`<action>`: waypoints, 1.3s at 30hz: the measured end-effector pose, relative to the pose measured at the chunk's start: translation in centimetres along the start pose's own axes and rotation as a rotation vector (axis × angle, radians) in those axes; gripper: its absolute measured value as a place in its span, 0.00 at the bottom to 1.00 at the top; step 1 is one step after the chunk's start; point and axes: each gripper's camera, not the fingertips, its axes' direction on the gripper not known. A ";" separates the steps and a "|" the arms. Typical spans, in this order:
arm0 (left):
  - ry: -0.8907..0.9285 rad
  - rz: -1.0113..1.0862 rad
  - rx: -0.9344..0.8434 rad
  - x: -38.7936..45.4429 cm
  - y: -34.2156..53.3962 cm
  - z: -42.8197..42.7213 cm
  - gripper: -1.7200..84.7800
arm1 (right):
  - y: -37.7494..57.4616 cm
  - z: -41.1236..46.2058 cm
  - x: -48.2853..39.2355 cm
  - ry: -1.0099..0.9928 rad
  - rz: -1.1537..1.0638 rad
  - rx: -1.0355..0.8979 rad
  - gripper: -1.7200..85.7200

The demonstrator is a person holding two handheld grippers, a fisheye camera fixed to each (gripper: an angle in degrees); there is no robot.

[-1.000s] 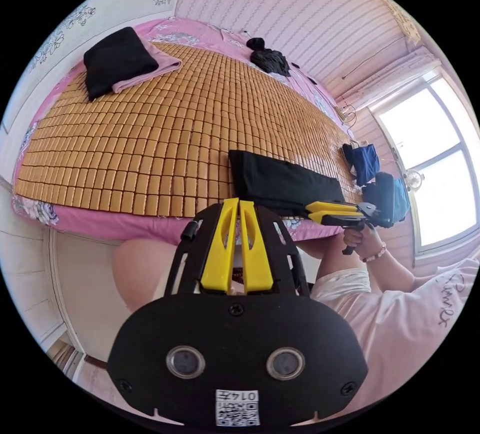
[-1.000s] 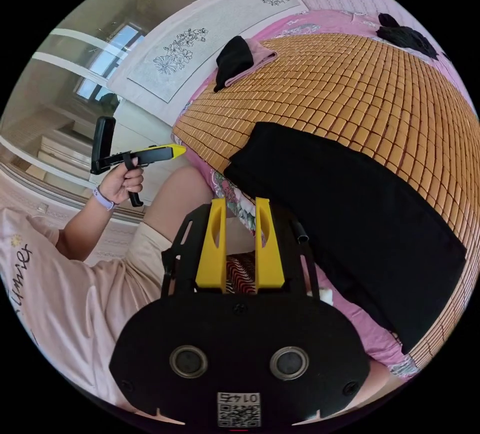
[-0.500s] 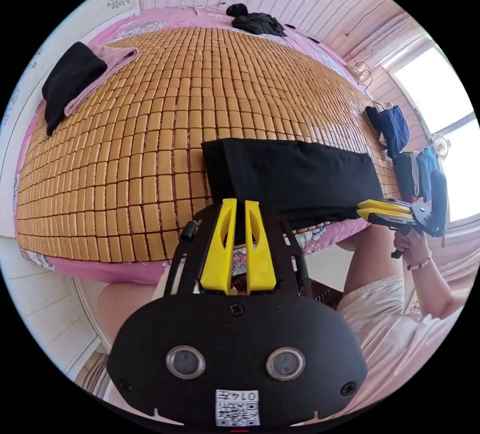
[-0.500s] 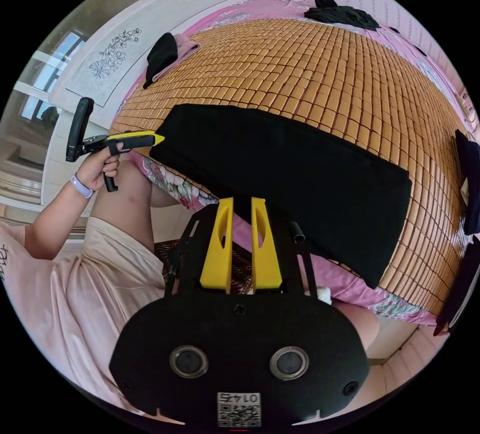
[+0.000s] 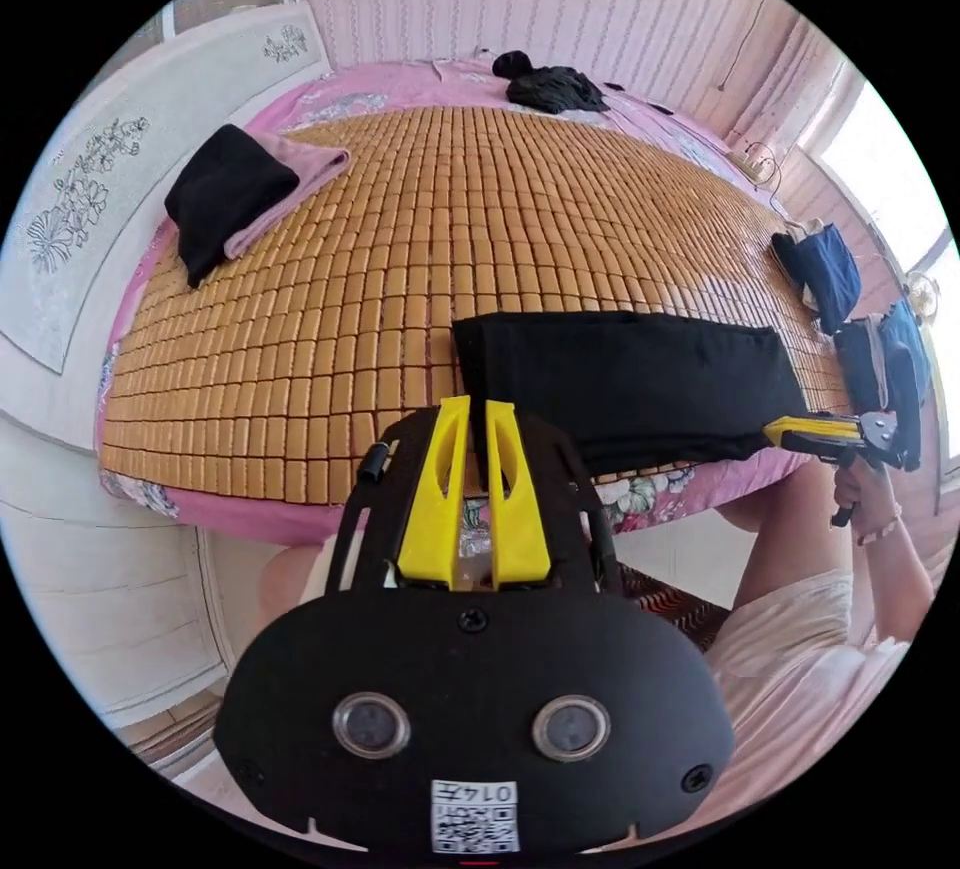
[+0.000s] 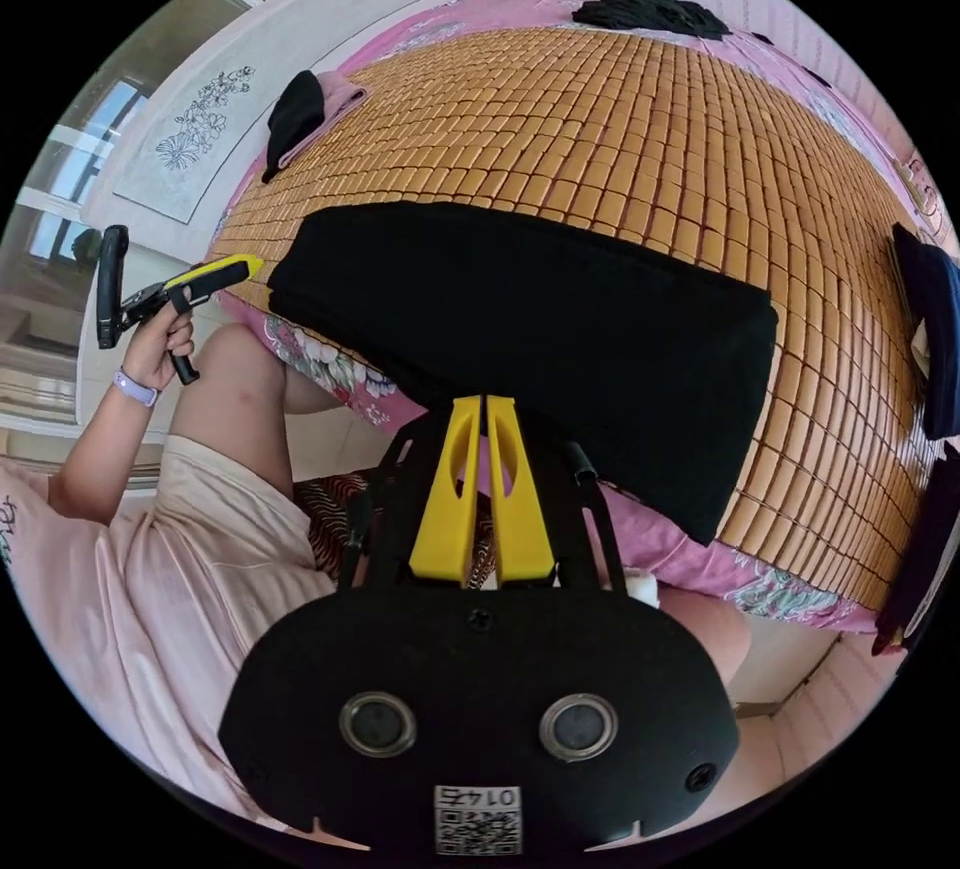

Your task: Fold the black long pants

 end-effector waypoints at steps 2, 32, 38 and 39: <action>0.046 0.076 0.081 1.6 0.4 -2.0 0.02 | -1.1 -0.8 -1.0 0.018 -0.095 0.014 0.02; 0.393 0.588 -0.048 17.9 5.2 6.3 0.03 | -7.5 -11.7 12.6 0.107 0.116 -0.041 0.06; 0.497 0.681 0.016 20.3 6.3 5.0 0.11 | 4.2 -15.4 23.2 -0.102 0.473 -0.042 0.19; 0.495 0.699 0.026 20.7 6.4 4.9 0.12 | 5.5 -17.0 23.9 -0.142 0.482 0.046 0.15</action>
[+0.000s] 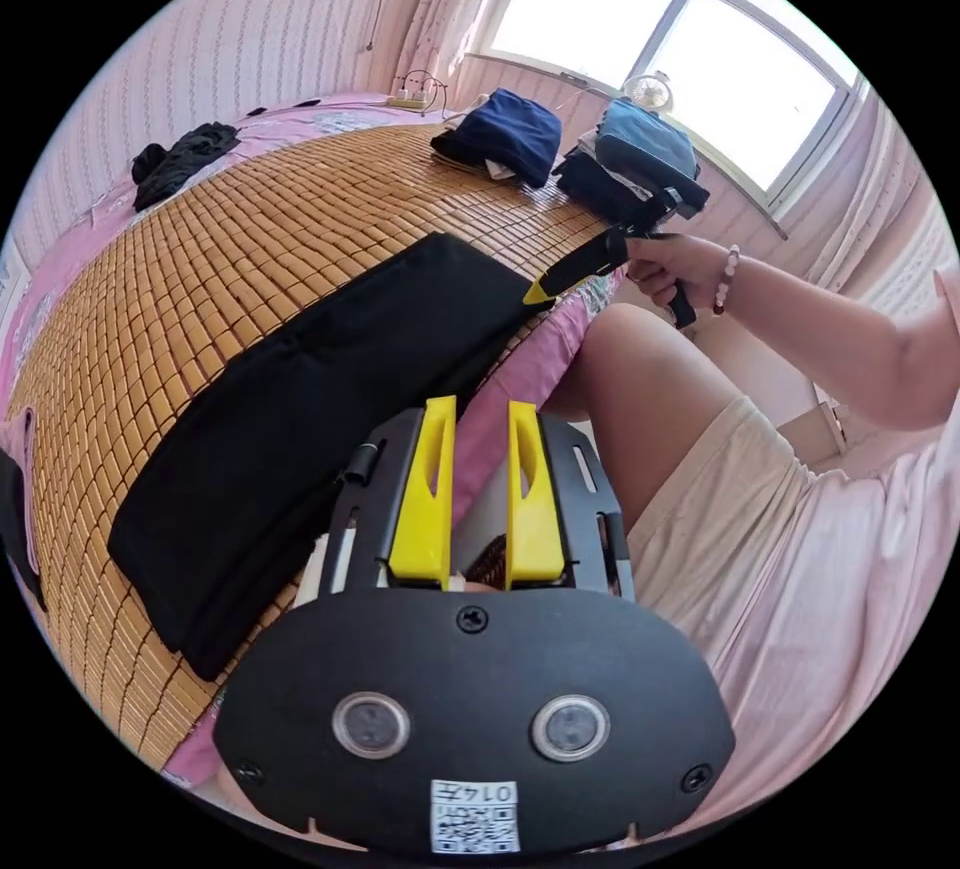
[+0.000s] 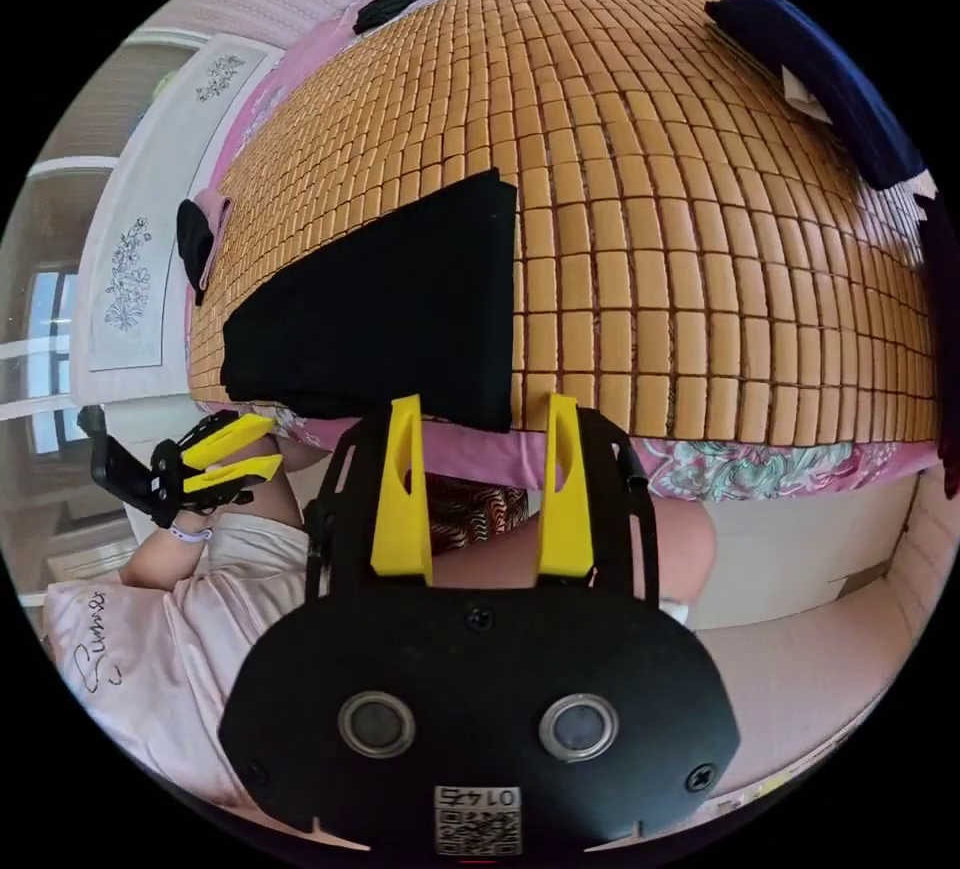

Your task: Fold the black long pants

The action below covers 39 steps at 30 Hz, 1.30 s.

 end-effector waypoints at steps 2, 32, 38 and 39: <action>-0.032 0.065 -0.009 1.4 -0.8 0.4 0.14 | 0.6 -2.1 1.6 -0.133 0.033 0.056 0.06; 0.049 0.209 0.040 8.0 -1.5 -1.4 0.06 | 8.1 -17.4 6.5 -0.586 0.207 0.247 0.05; 0.103 0.125 0.232 6.3 -3.9 -4.9 0.06 | 7.1 -23.7 2.9 -0.588 0.069 0.360 0.04; 0.099 0.112 0.249 6.0 -3.9 -5.4 0.06 | 6.2 -24.0 1.1 -0.586 0.028 0.358 0.05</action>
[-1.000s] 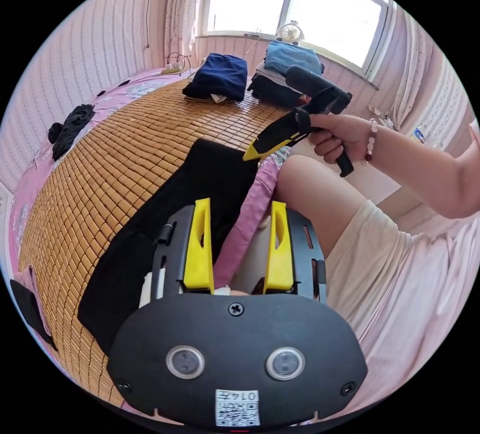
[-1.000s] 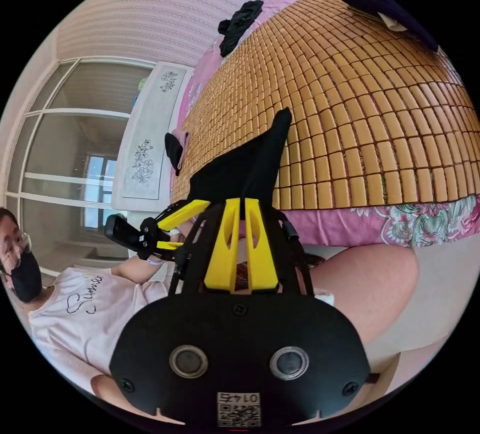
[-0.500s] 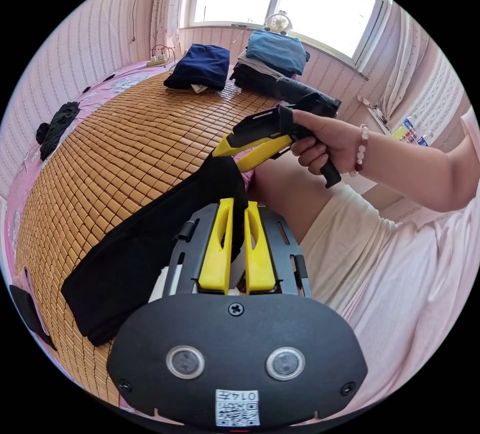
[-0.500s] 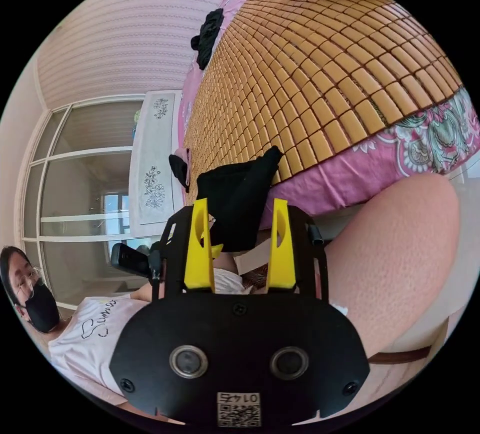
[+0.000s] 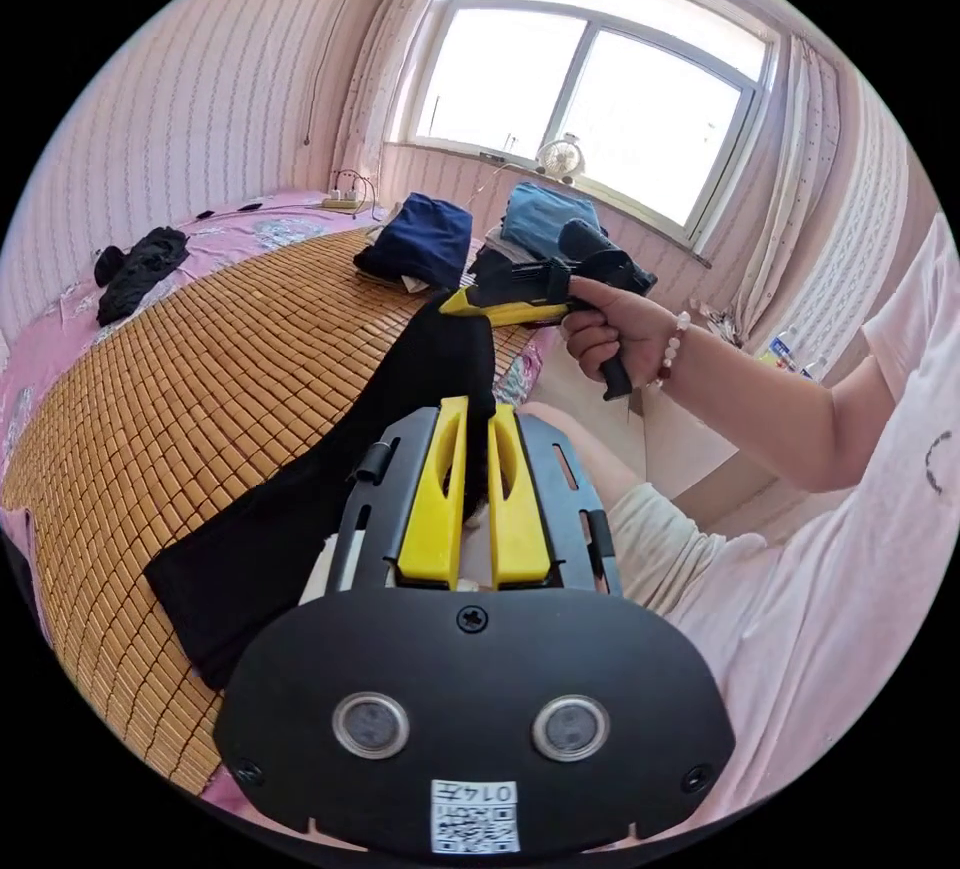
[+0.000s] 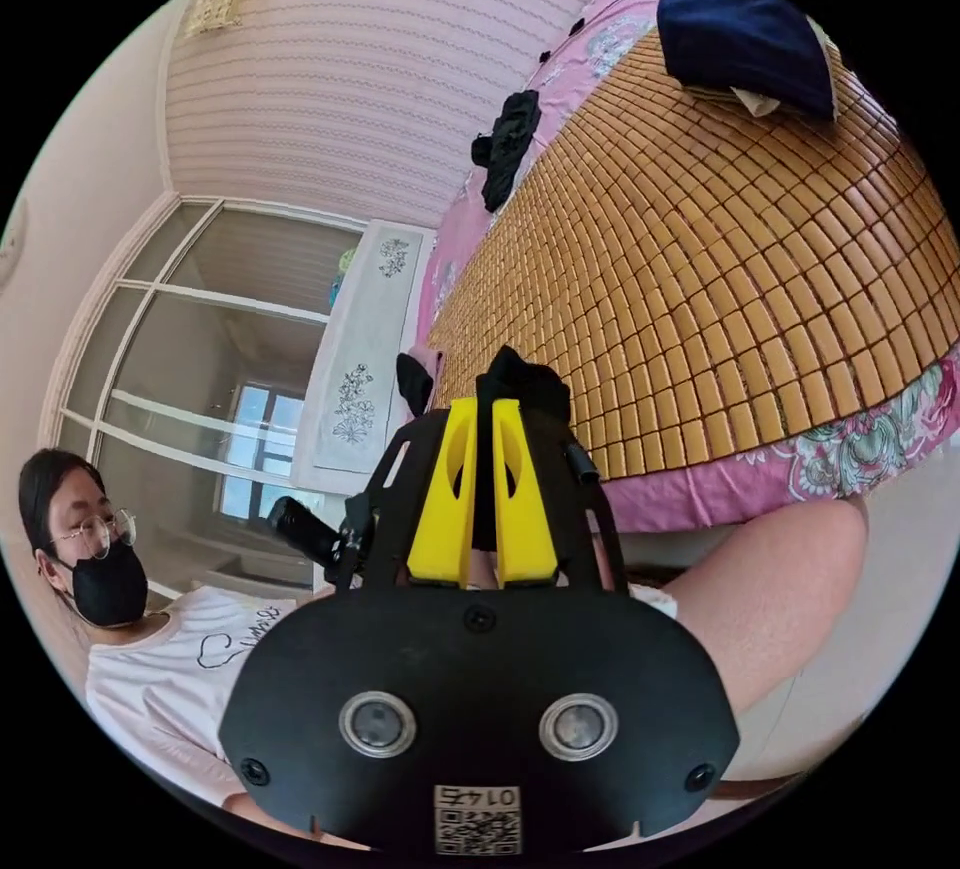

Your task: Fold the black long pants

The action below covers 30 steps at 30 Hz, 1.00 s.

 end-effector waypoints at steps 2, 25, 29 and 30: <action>-0.038 -0.057 0.045 -1.6 0.4 -2.5 0.06 | -1.0 3.2 -2.5 -0.015 -0.047 -0.029 0.05; -0.370 -0.631 -0.351 -16.1 6.9 -1.9 0.12 | 11.9 28.1 -1.8 0.540 -0.170 -0.399 0.13; -0.427 -0.542 -0.385 -15.2 4.5 -1.7 0.08 | 12.4 30.6 -2.4 0.618 -0.225 -0.430 0.14; -0.438 -0.529 -0.385 -14.9 4.1 -2.0 0.08 | 12.6 31.0 -3.0 0.640 -0.259 -0.419 0.14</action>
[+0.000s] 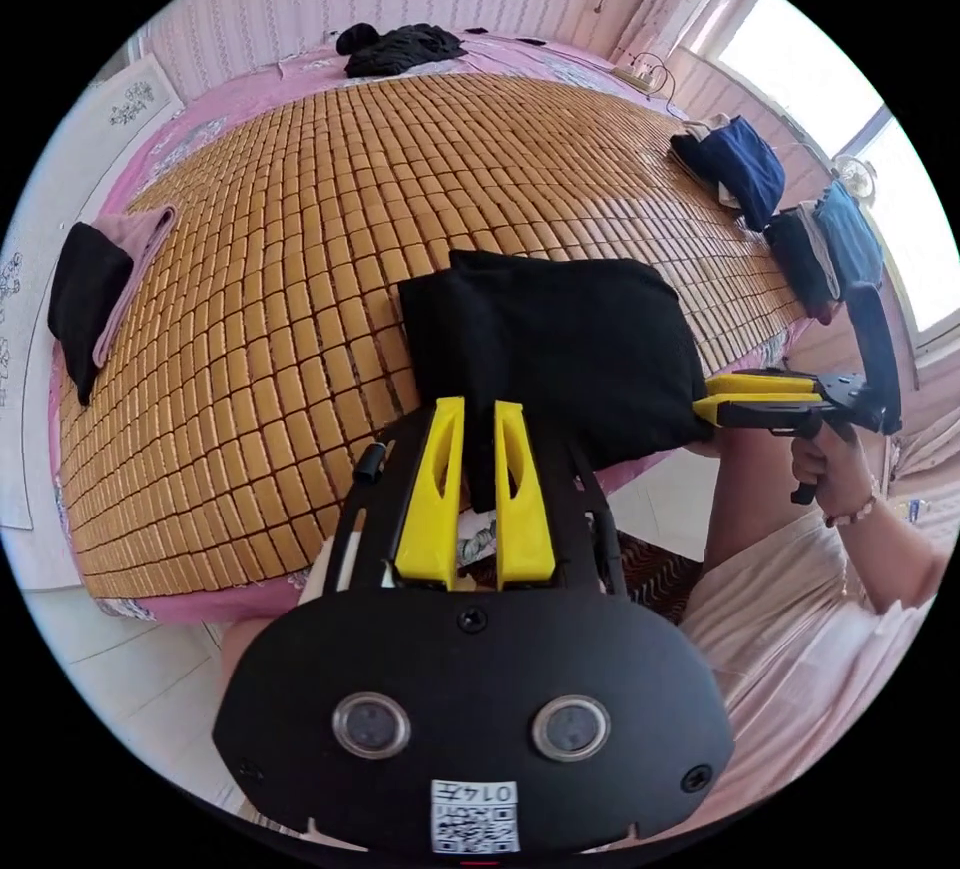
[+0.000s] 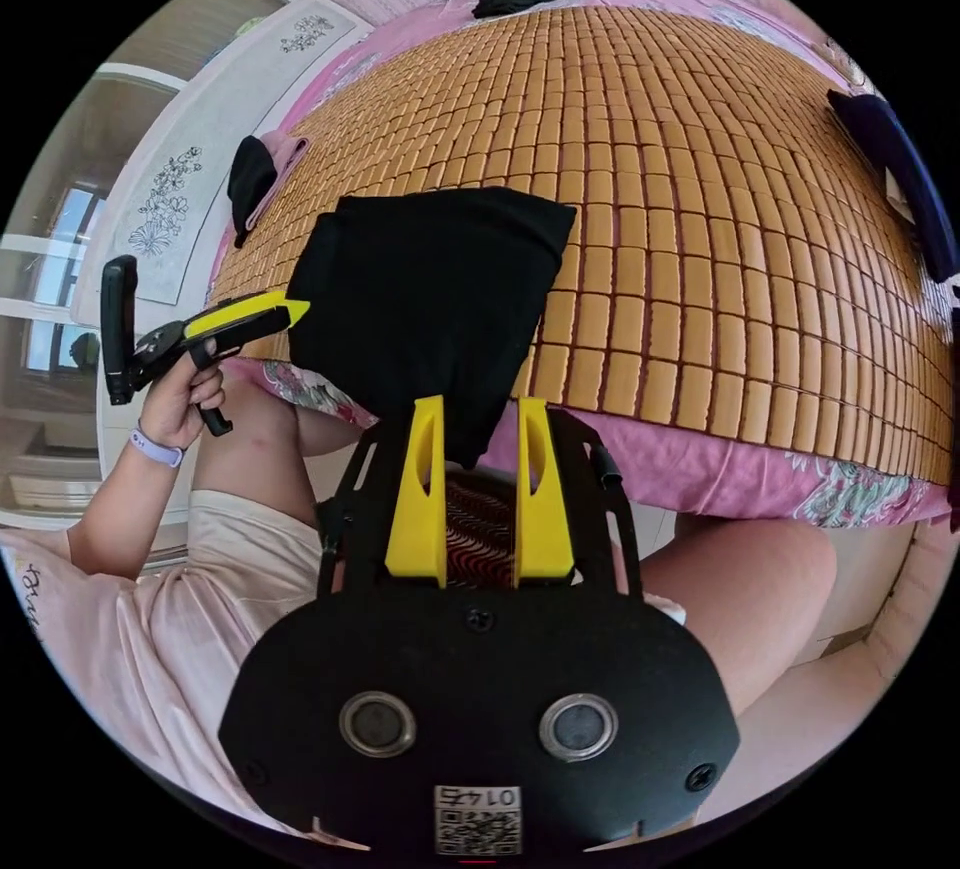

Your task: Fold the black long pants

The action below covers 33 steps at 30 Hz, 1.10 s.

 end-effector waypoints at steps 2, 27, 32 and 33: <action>-0.042 0.042 0.069 1.6 -0.3 -2.5 0.05 | 0.1 0.0 -1.3 0.051 -0.047 0.019 0.14; 0.070 -0.162 0.098 -10.2 -1.8 -1.6 0.15 | -7.1 8.5 1.2 -0.427 0.138 0.104 0.14; 0.267 -0.195 0.009 -12.6 -2.1 0.7 0.11 | -8.1 9.7 1.4 -0.505 0.135 0.064 0.08; 0.272 -0.193 0.016 -12.7 -2.0 0.6 0.10 | -8.5 8.6 0.5 -0.477 0.070 0.071 0.07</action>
